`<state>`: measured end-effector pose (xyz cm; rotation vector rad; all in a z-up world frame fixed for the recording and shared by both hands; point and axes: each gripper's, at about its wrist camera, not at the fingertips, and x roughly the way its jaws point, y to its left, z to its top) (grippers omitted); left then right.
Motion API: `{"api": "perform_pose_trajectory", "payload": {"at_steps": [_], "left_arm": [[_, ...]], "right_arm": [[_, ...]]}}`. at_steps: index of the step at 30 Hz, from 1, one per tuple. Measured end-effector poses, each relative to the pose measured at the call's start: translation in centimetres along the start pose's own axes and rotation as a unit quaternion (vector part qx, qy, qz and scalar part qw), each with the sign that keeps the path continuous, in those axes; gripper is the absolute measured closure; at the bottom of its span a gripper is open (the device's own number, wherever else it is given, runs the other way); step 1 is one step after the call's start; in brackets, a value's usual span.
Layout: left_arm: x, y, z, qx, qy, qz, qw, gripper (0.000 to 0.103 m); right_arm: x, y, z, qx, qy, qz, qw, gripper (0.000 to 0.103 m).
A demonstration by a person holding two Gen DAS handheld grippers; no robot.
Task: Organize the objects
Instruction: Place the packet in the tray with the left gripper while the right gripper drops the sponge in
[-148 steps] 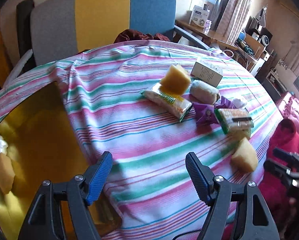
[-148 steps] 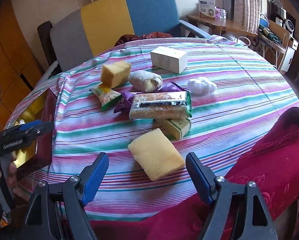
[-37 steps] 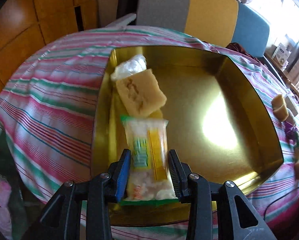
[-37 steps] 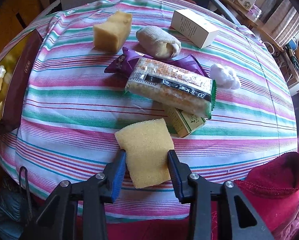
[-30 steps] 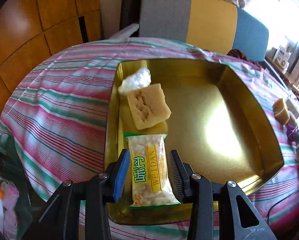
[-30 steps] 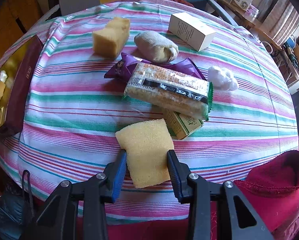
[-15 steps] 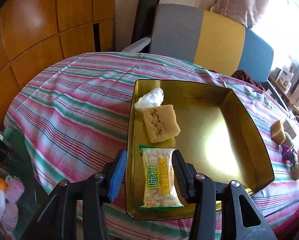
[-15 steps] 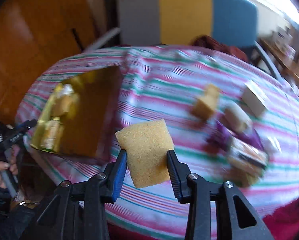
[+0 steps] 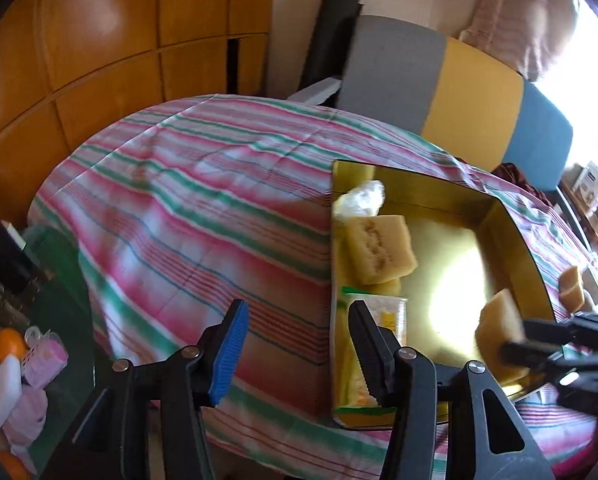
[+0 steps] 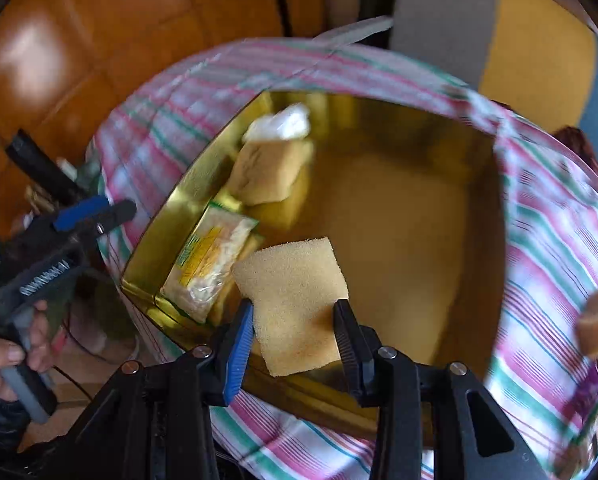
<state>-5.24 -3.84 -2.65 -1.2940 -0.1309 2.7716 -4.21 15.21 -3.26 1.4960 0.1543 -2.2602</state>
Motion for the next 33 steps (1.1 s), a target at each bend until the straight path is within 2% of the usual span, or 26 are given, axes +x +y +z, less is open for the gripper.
{"api": "perform_pose_trajectory", "payload": {"at_steps": [3,5,6,9,11,12,18,26,33], "left_arm": [[0.0,0.8,-0.3,-0.012,0.001,0.004,0.9999,0.043],[-0.1,1.1,-0.4,-0.015,-0.001,0.005,0.9999,0.04],[-0.2,1.2,-0.4,-0.017,-0.002,0.005,0.9998,0.038],[-0.4,1.4,-0.3,-0.02,-0.009,0.009,0.9997,0.034],[-0.5,1.3,-0.2,-0.019,-0.011,0.008,0.9997,0.034],[-0.6,1.2,-0.2,-0.018,-0.011,0.007,0.9997,0.034],[-1.5,0.0,0.1,-0.001,-0.025,0.005,0.9997,0.034],[-2.8,-3.1,0.5,0.042,-0.043,-0.009,0.9982,0.033],[-3.1,-7.0,0.7,0.091,-0.046,-0.029,0.9944,0.033]], "right_arm": [[2.7,2.1,0.2,-0.027,0.019,0.0,0.999,0.061],[3.0,3.1,0.1,-0.044,0.015,-0.004,0.999,0.057],[2.9,3.3,0.0,-0.043,0.013,0.008,0.999,0.056],[2.5,3.1,-0.1,-0.033,0.006,0.047,0.998,0.048],[2.1,2.9,-0.3,-0.02,-0.002,0.054,0.998,0.033],[1.9,2.5,-0.5,-0.01,-0.007,0.057,0.998,0.031],[-0.3,0.7,-1.3,0.03,-0.042,0.048,0.998,0.031],[-4.2,-3.3,-3.6,0.086,-0.088,-0.005,0.992,0.03],[-7.1,-8.0,-6.8,0.142,-0.106,-0.049,0.983,0.03]]}}
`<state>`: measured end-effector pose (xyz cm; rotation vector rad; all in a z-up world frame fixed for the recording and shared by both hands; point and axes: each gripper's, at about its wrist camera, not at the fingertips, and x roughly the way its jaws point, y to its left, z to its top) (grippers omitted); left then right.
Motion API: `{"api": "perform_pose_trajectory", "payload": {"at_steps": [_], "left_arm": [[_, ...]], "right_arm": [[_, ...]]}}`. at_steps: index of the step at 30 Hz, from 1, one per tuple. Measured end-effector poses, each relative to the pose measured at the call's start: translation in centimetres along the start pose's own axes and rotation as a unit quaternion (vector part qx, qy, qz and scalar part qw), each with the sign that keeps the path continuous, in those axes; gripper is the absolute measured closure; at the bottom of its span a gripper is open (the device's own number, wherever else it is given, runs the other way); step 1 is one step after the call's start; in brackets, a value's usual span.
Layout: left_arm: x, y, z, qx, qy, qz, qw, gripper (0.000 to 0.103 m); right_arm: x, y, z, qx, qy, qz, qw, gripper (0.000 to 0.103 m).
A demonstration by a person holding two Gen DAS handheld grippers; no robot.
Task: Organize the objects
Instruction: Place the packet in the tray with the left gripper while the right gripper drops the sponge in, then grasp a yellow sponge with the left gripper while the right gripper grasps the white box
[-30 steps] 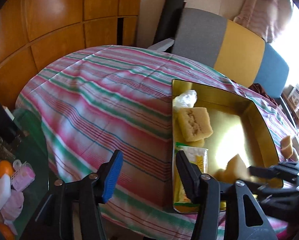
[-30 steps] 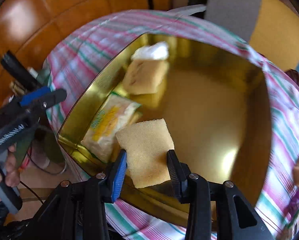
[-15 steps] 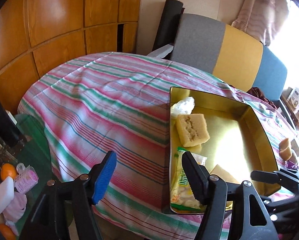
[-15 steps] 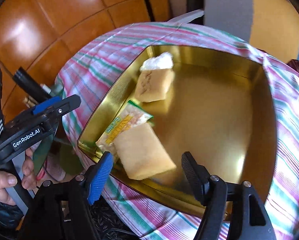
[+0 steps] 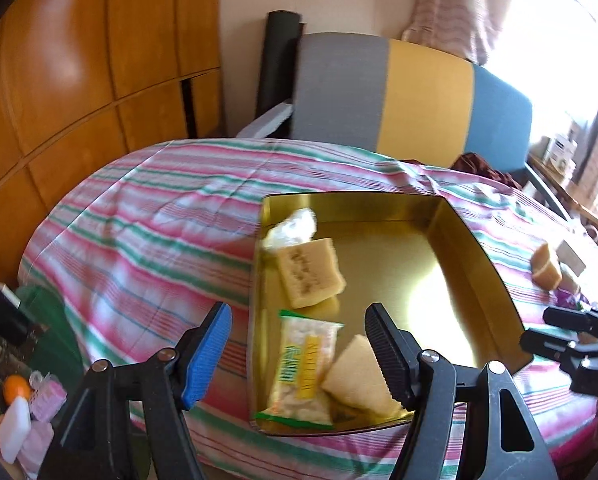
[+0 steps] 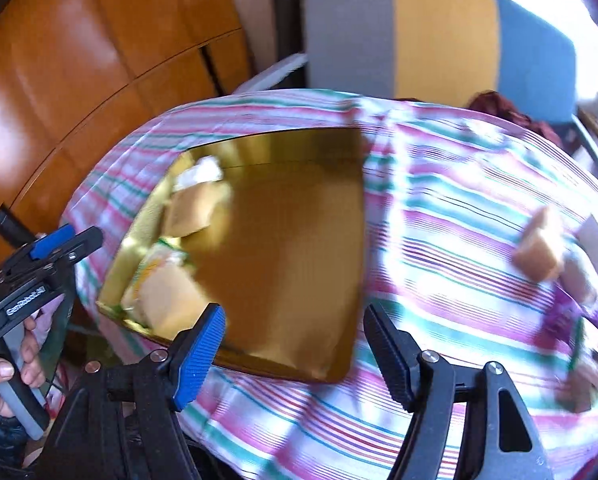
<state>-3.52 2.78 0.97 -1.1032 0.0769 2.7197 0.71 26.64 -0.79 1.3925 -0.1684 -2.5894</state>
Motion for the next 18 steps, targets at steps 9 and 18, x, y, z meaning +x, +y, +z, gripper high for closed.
{"api": "perform_pose_trajectory", "payload": {"at_steps": [9,18], "left_arm": [[0.6,-5.5,1.4,0.062,0.001,-0.032,0.9976,0.031],[1.4,-11.4,3.4,0.107,0.012,-0.085,0.9906,0.031]], "right_arm": [[-4.1,-9.4,-0.7,0.066,-0.031,-0.084,0.994,0.03],[-9.0,-20.2,-1.0,0.154,-0.072,-0.193,0.966,0.03]]}}
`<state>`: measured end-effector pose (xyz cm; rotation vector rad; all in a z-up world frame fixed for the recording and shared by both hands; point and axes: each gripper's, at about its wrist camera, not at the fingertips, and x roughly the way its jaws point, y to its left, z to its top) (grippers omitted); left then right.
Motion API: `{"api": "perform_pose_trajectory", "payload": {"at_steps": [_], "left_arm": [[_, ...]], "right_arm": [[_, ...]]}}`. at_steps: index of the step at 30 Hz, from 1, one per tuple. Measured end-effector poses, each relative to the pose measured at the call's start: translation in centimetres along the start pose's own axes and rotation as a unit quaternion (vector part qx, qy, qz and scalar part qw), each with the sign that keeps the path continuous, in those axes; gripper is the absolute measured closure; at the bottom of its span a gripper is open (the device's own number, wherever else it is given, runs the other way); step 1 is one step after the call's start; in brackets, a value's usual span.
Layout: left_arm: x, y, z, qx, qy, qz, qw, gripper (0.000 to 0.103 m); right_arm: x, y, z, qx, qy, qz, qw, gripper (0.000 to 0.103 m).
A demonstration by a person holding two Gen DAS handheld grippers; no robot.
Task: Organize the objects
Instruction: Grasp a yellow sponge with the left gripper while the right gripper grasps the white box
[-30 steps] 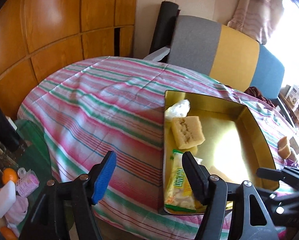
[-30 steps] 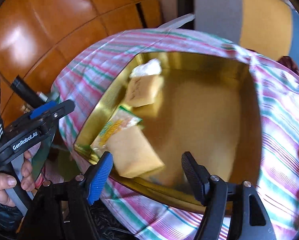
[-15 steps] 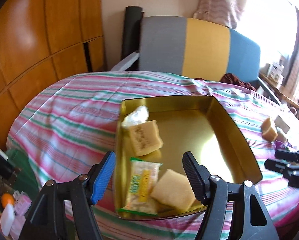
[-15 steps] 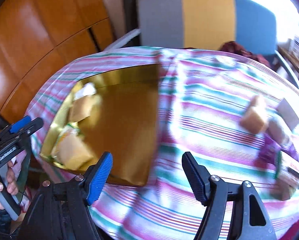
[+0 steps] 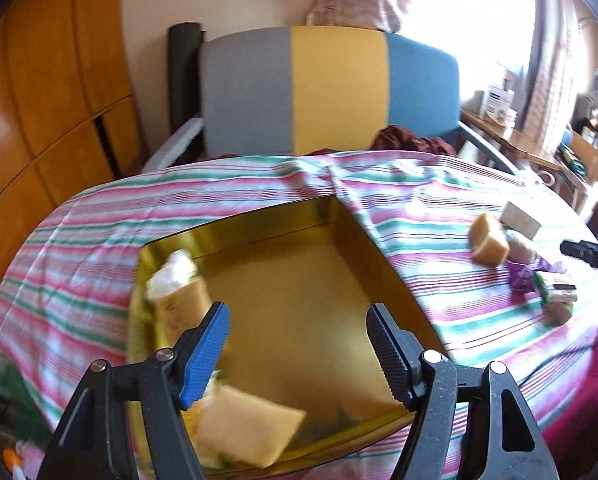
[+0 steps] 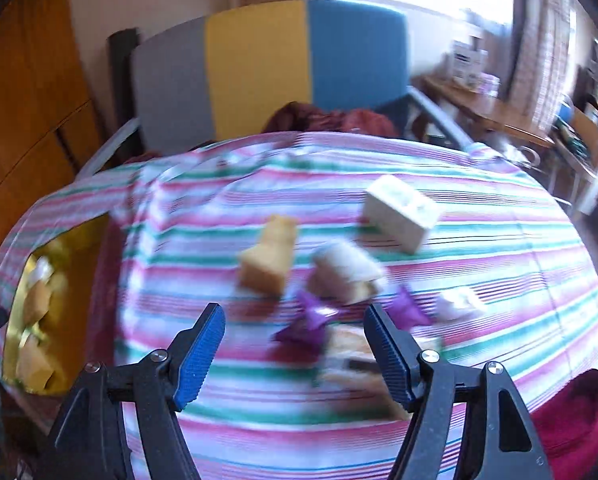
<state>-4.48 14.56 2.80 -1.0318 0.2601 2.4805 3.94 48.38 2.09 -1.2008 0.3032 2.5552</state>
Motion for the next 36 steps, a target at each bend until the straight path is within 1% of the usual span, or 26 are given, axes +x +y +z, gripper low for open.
{"api": "perform_pose_trajectory", "payload": {"at_steps": [2,4,7,8,9,10,11,13,15,17,20,23,26,27,29,30,32,34,35,36], "left_arm": [[0.5,-1.2,0.7,0.006,0.006,-0.012,0.9999,0.03],[1.3,-2.9,1.6,0.015,0.016,-0.029,0.9994,0.028],[2.3,-5.4,2.8,0.027,0.028,-0.048,0.9981,0.028],[2.6,-6.2,3.2,0.034,0.031,-0.053,0.9975,0.028],[3.0,-7.2,3.6,0.041,0.034,-0.058,0.9968,0.028],[3.5,-8.4,4.0,0.049,0.038,-0.065,0.996,0.028],[4.1,-9.6,4.3,0.058,0.041,-0.071,0.995,0.028],[5.2,-11.6,4.8,0.074,0.048,-0.076,0.9933,0.028],[6.7,-13.7,5.3,0.087,0.057,-0.083,0.9911,0.028],[8.1,-15.9,5.6,0.1,0.066,-0.092,0.9884,0.028],[10.1,-19.1,6.4,0.122,0.075,-0.109,0.9836,0.028],[12.2,-22.1,6.9,0.146,0.081,-0.118,0.979,0.021],[14.2,-24.6,7.3,0.165,0.088,-0.125,0.9744,0.02],[14.8,-25.3,7.3,0.173,0.09,-0.129,0.9723,0.017],[16.2,-26.7,7.3,0.187,0.096,-0.123,0.97,0.017],[17.0,-27.3,7.3,0.192,0.1,-0.126,0.9682,0.017],[18.1,-28.0,7.2,0.198,0.099,-0.121,0.9676,0.017],[19.3,-28.2,7.1,0.202,0.101,-0.122,0.9665,0.027],[19.8,-28.2,6.9,0.203,0.109,-0.126,0.9649,0.04],[20.3,-28.0,6.8,0.196,0.123,-0.144,0.962,0.052]], "right_arm": [[0.4,-2.9,0.8,0.033,-0.011,-0.027,0.999,0.029],[1.0,-5.9,1.0,0.077,-0.024,-0.047,0.996,0.029],[2.1,-10.3,-0.4,0.165,-0.045,-0.064,0.983,0.027],[2.7,-11.6,-1.0,0.194,-0.037,-0.066,0.978,0.027],[3.3,-12.9,-1.5,0.229,-0.013,-0.06,0.972,0.027],[3.3,-14.1,-1.9,0.264,-0.017,-0.038,0.964,0.027],[2.9,-15.1,-2.1,0.286,-0.028,-0.032,0.957,0.026],[2.7,-16.1,-2.5,0.305,-0.03,-0.043,0.951,0.025],[3.3,-16.7,-2.9,0.326,-0.013,-0.016,0.945,0.025],[3.9,-16.6,-3.0,0.327,0.005,-0.008,0.945,0.025],[4.3,-15.9,-2.9,0.318,0.011,0.003,0.948,0.025],[4.5,-15.8,-2.9,0.313,0.015,0.011,0.95,0.025],[4.7,-15.9,-2.9,0.314,0.019,0.015,0.949,0.025],[4.8,-15.9,-2.9,0.314,0.021,0.018,0.949,0.025],[4.9,-15.8,-2.9,0.314,0.025,0.022,0.949,0.025],[5.0,-15.8,-2.9,0.313,0.026,0.024,0.949,0.025],[5.1,-15.7,-2.9,0.311,0.028,0.028,0.95,0.025],[5.2,-15.6,-2.9,0.308,0.031,0.029,0.95,0.025],[5.3,-15.5,-2.9,0.307,0.032,0.03,0.951,0.025],[5.4,-15.4,-2.9,0.305,0.034,0.03,0.951,0.025]]}}
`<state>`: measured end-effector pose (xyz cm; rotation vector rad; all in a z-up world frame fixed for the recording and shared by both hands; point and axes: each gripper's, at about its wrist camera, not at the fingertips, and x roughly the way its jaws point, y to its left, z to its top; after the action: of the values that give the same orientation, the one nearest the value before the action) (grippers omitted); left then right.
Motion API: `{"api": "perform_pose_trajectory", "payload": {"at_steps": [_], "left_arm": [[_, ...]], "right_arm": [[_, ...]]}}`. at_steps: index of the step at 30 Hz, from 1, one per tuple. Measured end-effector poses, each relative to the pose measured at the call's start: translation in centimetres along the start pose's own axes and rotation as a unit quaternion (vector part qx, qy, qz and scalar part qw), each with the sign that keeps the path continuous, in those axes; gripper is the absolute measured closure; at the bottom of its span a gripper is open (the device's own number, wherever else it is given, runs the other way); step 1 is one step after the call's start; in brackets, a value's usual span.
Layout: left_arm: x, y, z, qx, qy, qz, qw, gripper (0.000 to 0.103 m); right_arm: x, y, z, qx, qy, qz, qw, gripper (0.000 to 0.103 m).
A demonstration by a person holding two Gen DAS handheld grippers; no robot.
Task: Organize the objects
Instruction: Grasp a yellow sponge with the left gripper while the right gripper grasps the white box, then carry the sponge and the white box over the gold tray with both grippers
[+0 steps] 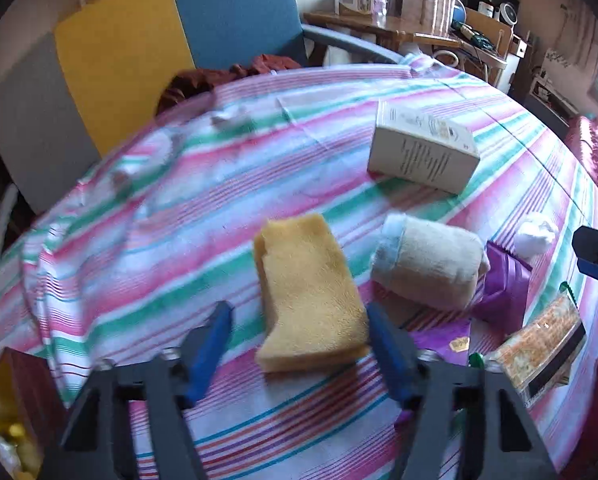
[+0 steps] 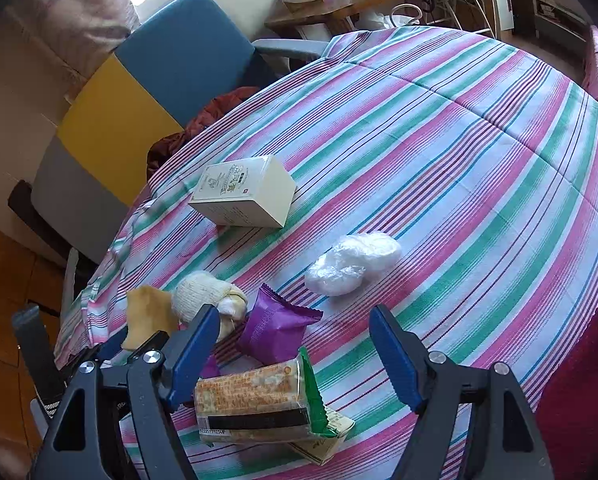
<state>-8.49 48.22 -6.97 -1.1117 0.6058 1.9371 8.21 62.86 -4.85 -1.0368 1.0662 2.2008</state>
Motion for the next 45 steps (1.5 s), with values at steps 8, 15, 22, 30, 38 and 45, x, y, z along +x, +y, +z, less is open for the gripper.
{"api": "perform_pose_trajectory", "payload": {"at_steps": [8,15,22,30,38,45], "left_arm": [[-2.0,1.7,-2.4,-0.038,-0.007,-0.033,0.9987,0.06],[-6.1,3.5,-4.7,-0.049,-0.031,-0.042,0.9974,0.06],[-8.6,5.0,-6.6,-0.085,-0.046,-0.051,0.9941,0.06],[-10.2,6.1,-8.1,-0.103,-0.048,-0.058,0.9919,0.059],[-11.4,6.6,-9.4,-0.121,-0.048,-0.064,0.9895,0.059],[-14.7,9.4,-11.8,-0.162,-0.072,-0.047,0.983,0.059]], "right_arm": [[0.6,0.9,-0.1,-0.025,0.02,-0.003,0.999,0.025],[2.2,6.9,3.3,-0.218,0.003,-0.051,0.975,0.02],[9.3,10.9,8.3,-0.371,0.028,-0.13,0.919,0.019],[16.0,12.5,9.6,-0.421,0.091,-0.173,0.886,0.019],[15.0,12.5,7.7,-0.406,0.078,-0.167,0.895,0.051],[9.6,14.2,8.0,-0.385,-0.007,-0.183,0.905,0.052]]}}
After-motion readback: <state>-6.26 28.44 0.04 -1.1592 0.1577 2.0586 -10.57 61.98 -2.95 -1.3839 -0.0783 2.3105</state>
